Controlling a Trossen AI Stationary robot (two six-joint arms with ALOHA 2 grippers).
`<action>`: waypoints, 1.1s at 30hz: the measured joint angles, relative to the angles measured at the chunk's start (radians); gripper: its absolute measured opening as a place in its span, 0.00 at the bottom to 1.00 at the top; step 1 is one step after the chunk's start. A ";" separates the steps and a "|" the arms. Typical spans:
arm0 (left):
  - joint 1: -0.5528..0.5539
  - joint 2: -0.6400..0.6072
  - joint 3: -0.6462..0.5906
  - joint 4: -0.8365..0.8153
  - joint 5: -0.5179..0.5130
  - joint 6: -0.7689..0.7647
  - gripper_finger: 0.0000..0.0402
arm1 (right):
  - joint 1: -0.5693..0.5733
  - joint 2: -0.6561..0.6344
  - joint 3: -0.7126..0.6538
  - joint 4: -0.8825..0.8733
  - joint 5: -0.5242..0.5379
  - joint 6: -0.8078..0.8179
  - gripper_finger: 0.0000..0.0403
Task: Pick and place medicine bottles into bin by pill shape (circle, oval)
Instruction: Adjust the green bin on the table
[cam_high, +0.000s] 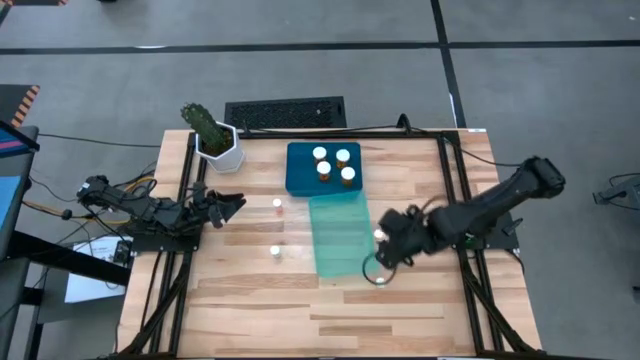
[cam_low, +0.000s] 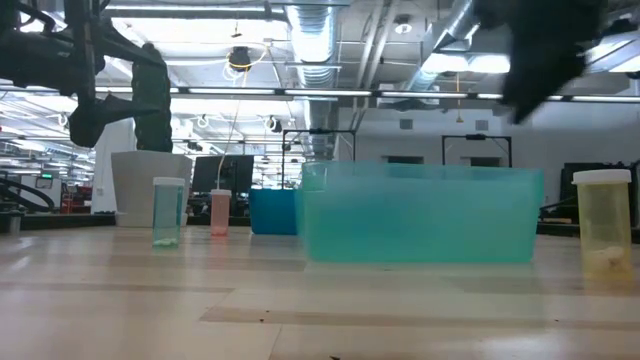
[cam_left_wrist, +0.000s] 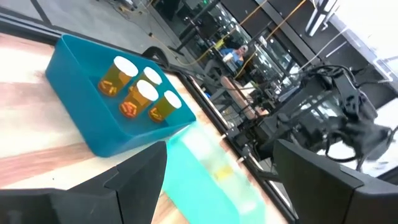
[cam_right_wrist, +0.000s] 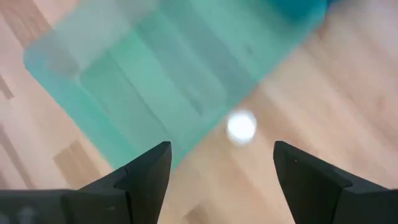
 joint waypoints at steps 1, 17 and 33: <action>0.000 0.000 0.000 -0.001 0.002 0.000 0.72 | 0.035 0.013 0.002 -0.030 0.004 0.065 0.72; 0.000 0.000 0.001 -0.008 0.021 -0.001 0.72 | 0.081 0.239 0.003 -0.003 -0.055 0.181 0.72; 0.000 0.000 0.001 -0.016 0.067 0.000 0.72 | 0.003 0.174 0.003 0.176 -0.055 0.048 0.72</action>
